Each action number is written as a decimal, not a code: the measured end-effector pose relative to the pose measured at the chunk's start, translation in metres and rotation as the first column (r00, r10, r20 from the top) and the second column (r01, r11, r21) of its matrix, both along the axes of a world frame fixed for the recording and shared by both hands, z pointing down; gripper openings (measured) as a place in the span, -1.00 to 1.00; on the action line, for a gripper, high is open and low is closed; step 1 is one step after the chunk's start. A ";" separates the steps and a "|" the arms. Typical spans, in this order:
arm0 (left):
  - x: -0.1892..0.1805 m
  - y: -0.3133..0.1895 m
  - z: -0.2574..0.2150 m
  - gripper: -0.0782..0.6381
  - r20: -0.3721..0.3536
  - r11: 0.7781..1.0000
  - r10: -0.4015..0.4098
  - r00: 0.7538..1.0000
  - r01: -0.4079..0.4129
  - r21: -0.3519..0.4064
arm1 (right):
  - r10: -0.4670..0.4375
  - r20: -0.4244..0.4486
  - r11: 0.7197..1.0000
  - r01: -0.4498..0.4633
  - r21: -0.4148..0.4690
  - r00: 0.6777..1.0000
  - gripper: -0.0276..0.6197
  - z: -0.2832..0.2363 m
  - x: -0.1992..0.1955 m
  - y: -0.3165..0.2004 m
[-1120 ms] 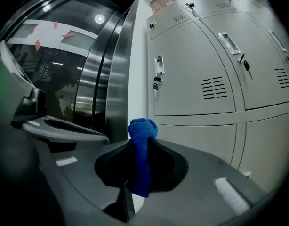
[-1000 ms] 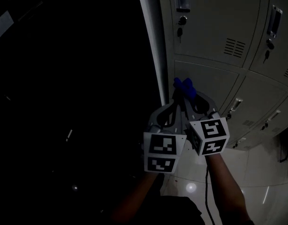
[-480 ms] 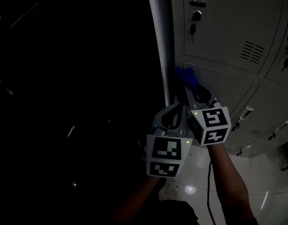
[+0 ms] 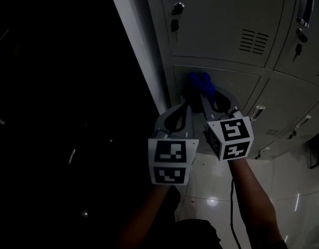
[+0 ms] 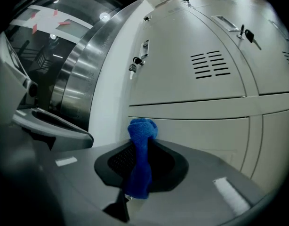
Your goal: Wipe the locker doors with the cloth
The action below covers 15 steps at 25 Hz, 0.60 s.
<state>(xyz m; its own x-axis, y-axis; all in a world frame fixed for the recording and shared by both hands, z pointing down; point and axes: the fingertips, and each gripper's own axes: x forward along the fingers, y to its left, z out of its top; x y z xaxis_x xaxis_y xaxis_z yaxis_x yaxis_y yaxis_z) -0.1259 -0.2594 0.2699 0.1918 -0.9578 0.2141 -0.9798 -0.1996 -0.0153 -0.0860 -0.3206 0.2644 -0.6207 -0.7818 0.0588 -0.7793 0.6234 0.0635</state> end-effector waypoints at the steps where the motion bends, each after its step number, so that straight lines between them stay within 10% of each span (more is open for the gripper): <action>1: 0.005 -0.001 0.000 -0.77 0.002 1.000 0.011 1.000 -0.011 0.000 | 0.014 -0.002 1.000 -0.014 0.000 1.000 -0.74 0.001 0.009 0.000; 15: 0.048 -0.002 0.005 -0.77 0.006 0.990 0.137 0.991 -0.137 0.014 | 0.219 -0.008 0.975 -0.219 0.020 0.976 -0.74 -0.004 0.116 0.004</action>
<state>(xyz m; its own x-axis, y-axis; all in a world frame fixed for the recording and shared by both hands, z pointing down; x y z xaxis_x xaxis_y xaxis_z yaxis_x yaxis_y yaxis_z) -0.0778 -0.2613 0.2749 0.3208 -0.9255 0.2015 -0.9430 -0.3320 -0.0239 0.0296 -0.3165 0.2607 -0.4334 -0.8999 0.0480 -0.8962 0.4360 0.0824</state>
